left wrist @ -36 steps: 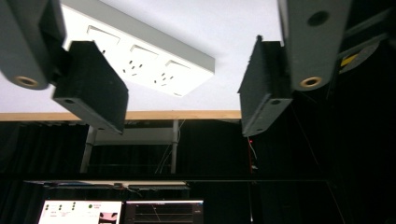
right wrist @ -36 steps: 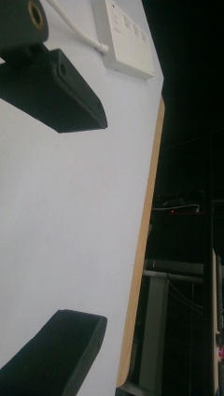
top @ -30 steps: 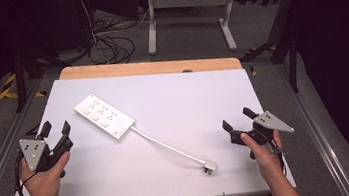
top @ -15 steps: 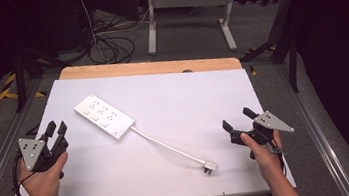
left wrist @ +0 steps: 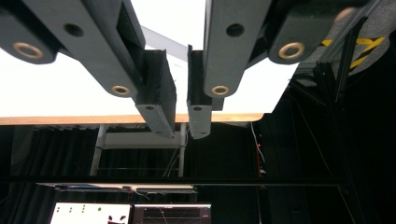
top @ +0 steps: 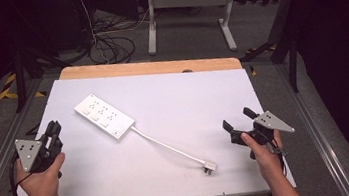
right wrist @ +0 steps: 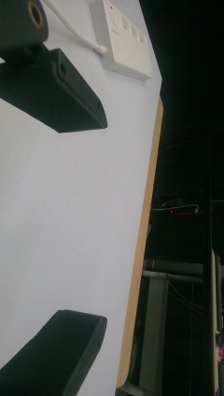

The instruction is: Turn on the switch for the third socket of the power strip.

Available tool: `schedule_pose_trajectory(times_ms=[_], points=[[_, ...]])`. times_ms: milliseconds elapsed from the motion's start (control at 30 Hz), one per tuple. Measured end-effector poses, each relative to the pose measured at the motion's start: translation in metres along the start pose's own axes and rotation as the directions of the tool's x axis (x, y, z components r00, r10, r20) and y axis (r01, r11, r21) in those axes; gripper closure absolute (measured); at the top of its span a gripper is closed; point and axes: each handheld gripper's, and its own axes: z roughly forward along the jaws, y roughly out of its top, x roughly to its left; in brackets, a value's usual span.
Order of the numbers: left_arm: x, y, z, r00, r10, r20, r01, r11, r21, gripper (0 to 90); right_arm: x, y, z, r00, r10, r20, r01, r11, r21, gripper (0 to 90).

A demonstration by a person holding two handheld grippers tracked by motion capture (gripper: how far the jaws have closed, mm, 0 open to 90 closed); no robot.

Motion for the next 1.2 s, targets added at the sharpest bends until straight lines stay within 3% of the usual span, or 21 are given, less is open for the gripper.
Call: schedule_pose_trajectory(times_ms=[600, 867, 1067, 1200], points=[[0.002, -0.001, 0.000, 1.0000, -0.004, 0.007, 0.004, 0.9998, 0.017, 89.5, 0.001, 0.000, 0.000, 1.0000, 0.001, -0.003, -0.001, 1.000, 0.003, 6.2], [0.001, 0.007, 0.003, 0.9988, -0.045, 0.021, 0.045, 0.9990, 0.010, 89.7, 0.000, 0.000, -0.003, 1.0000, 0.007, 0.003, -0.007, 1.000, -0.001, 6.2], [0.003, 0.019, 0.007, 0.9995, -0.020, 0.024, 0.020, 0.9998, -0.006, 89.8, 0.000, -0.001, -0.003, 1.0000, 0.008, 0.003, -0.008, 1.000, 0.001, 6.2], [0.002, 0.018, 0.010, 0.9997, -0.001, 0.025, 0.000, 1.0000, 0.006, 89.8, -0.001, -0.001, -0.003, 1.0000, 0.008, 0.003, -0.008, 1.000, 0.005, 6.2]])
